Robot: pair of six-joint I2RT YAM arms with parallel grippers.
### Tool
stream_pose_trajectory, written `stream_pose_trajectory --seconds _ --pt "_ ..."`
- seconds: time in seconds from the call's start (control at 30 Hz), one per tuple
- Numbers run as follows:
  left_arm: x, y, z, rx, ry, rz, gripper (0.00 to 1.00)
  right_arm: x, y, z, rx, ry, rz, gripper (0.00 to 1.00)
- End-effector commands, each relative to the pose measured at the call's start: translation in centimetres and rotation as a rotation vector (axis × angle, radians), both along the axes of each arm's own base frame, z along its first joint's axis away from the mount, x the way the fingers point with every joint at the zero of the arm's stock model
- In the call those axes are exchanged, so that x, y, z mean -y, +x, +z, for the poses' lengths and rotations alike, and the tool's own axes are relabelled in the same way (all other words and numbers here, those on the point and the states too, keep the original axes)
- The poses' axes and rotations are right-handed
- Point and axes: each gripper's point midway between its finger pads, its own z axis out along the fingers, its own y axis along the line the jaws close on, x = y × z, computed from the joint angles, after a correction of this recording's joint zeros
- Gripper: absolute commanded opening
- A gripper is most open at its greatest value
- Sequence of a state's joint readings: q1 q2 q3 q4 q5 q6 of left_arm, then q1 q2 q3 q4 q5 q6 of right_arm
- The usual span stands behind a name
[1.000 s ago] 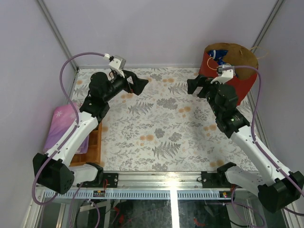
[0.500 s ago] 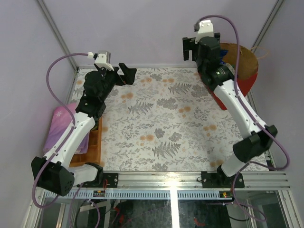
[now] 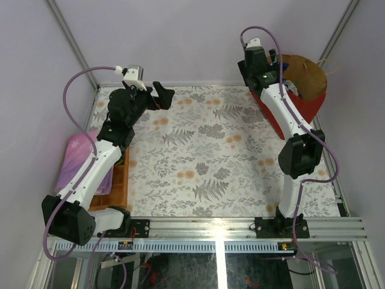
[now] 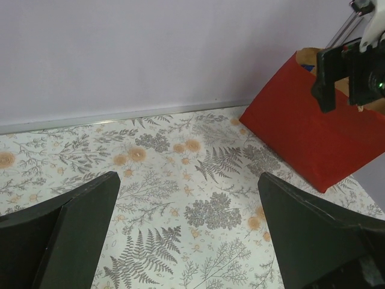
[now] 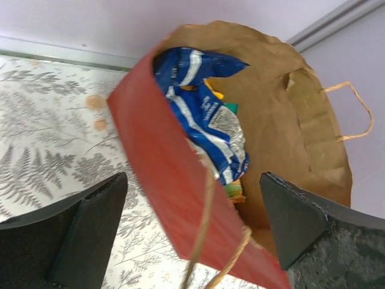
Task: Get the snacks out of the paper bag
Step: Adjust the paper bag at the center of the board.
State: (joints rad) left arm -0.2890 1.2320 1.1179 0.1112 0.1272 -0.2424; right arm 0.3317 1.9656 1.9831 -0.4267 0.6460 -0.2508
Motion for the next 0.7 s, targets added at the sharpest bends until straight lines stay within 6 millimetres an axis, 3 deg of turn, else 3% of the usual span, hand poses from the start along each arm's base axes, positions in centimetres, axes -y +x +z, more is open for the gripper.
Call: stream_pose_trajectory --seconds 0.0,0.07,0.13,0.3,0.4,0.43,0.67 --pt "-0.1 0.4 1.8 0.04 0.005 -0.008 1.0 3.0 0.5 3.2 0.062 0.001 -0.075 0.98" --pt "-0.2 0.3 1.9 0.04 0.005 -0.005 1.0 3.1 0.6 2.9 0.058 0.004 -0.075 0.93" --pt "-0.3 0.3 1.7 0.038 0.007 -0.001 1.0 2.8 0.5 2.7 0.056 0.023 -0.065 0.8" --pt "-0.4 0.1 1.8 0.038 0.011 -0.001 1.0 1.5 -0.1 2.5 0.06 0.123 -0.014 0.37" --pt "-0.3 0.0 1.7 0.042 0.016 -0.013 1.0 0.9 -0.4 2.7 0.071 0.169 0.007 0.04" --pt "-0.3 -0.1 1.8 0.046 0.016 -0.015 1.0 0.6 -0.4 2.7 0.069 0.18 0.012 0.01" --pt "-1.0 0.0 1.8 0.043 0.016 0.026 1.0 -2.4 -0.7 2.7 0.058 0.216 0.082 0.0"
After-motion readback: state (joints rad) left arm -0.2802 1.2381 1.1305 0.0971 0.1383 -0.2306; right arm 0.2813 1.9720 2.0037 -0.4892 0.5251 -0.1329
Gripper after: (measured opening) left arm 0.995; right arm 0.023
